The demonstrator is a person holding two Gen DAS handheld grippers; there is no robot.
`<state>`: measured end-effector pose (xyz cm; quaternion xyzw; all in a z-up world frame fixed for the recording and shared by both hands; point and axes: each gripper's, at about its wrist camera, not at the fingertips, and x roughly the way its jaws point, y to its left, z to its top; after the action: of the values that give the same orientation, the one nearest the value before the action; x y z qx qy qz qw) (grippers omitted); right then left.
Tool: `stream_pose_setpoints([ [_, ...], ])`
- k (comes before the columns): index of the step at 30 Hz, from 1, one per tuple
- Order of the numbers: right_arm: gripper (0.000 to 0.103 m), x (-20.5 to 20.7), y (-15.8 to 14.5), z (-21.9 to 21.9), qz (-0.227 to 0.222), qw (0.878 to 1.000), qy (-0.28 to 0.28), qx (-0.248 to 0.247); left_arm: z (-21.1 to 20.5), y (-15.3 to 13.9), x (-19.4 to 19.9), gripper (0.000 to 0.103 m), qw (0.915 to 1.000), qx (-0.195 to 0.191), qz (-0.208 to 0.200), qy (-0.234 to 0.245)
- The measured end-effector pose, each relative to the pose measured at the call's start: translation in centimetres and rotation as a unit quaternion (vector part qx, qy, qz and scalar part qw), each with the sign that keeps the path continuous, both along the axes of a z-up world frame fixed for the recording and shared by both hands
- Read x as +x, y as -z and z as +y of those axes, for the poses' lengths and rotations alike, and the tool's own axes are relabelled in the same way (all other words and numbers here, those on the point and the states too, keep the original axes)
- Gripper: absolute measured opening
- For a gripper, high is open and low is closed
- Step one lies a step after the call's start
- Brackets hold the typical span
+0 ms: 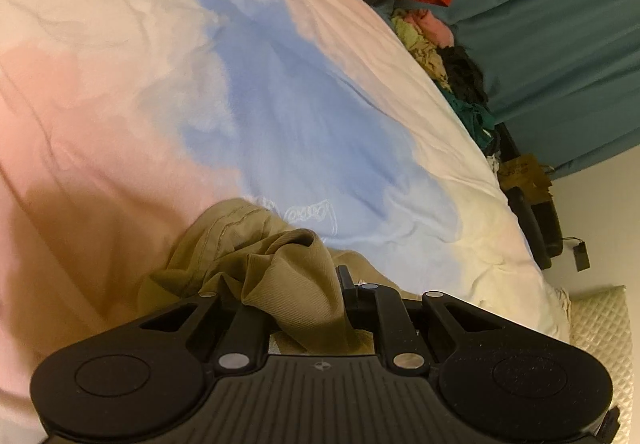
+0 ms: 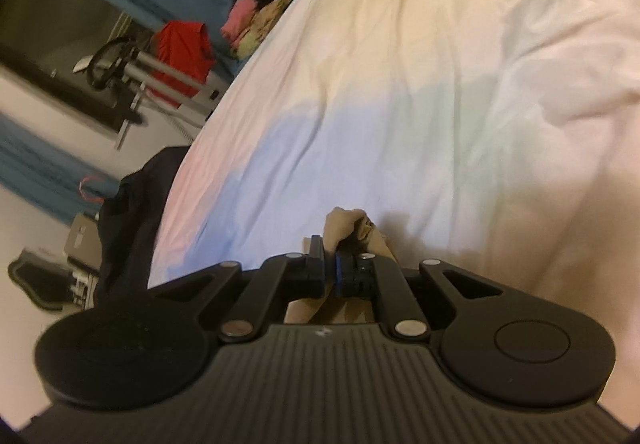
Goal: Fold clothes
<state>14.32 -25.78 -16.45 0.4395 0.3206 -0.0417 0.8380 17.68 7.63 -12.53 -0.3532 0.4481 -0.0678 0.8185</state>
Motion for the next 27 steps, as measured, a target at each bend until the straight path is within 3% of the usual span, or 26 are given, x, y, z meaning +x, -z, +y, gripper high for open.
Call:
stream_pose_setpoints([
  [6,0.01,0.4,-1.1,0.3,-0.026,0.999,-0.026,-0.032,-0.8,-1.3,-0.2,0.016,0.998,0.031,-0.051,0.019],
  [10,0.01,0.4,-1.0,0.0,-0.027,0.999,-0.038,-0.027,-0.9,-0.2,0.4,0.018,0.9984,0.033,-0.037,0.027],
  [13,0.01,0.4,-1.1,-0.2,-0.027,0.998,-0.049,-0.02,-1.6,-0.3,0.6,0.02,0.9959,0.067,-0.034,0.05],
  [15,0.012,0.1,-1.5,0.0,-0.041,0.997,-0.06,-0.014,-1.9,-0.9,0.3,0.037,0.9946,0.072,-0.046,0.059],
  [16,0.023,-0.1,-1.7,0.1,-0.05,0.996,-0.066,-0.011,-2.0,-1.2,0.1,0.052,0.9939,0.072,-0.055,0.062],
  [17,0.054,-0.3,-1.9,0.2,-0.058,0.996,-0.073,-0.008,-2.3,-1.5,-0.1,0.058,0.9926,0.078,-0.066,0.066],
  [19,0.096,-0.6,-2.4,0.5,-0.074,0.994,-0.085,-0.002,-2.9,-2.2,-0.9,0.067,0.9882,0.099,-0.092,0.072],
  [20,0.095,-0.8,-2.7,0.6,-0.083,0.992,-0.091,0.001,-3.1,-2.7,-1.4,0.078,0.9854,0.11,-0.109,0.071],
  [23,0.094,-2.0,-4.0,1.1,-0.112,0.988,-0.103,-0.016,-3.9,-4.2,-3.1,0.092,0.974,0.146,-0.159,0.07],
  [26,0.094,-2.9,-5.1,1.6,-0.14,0.981,-0.122,-0.051,-5.0,-4.9,-4.2,0.097,0.9589,0.19,-0.191,0.089],
  [27,0.09,-2.8,-5.3,2.0,-0.143,0.978,-0.136,-0.073,-5.4,-4.6,-4.2,0.097,0.9548,0.206,-0.191,0.096],
])
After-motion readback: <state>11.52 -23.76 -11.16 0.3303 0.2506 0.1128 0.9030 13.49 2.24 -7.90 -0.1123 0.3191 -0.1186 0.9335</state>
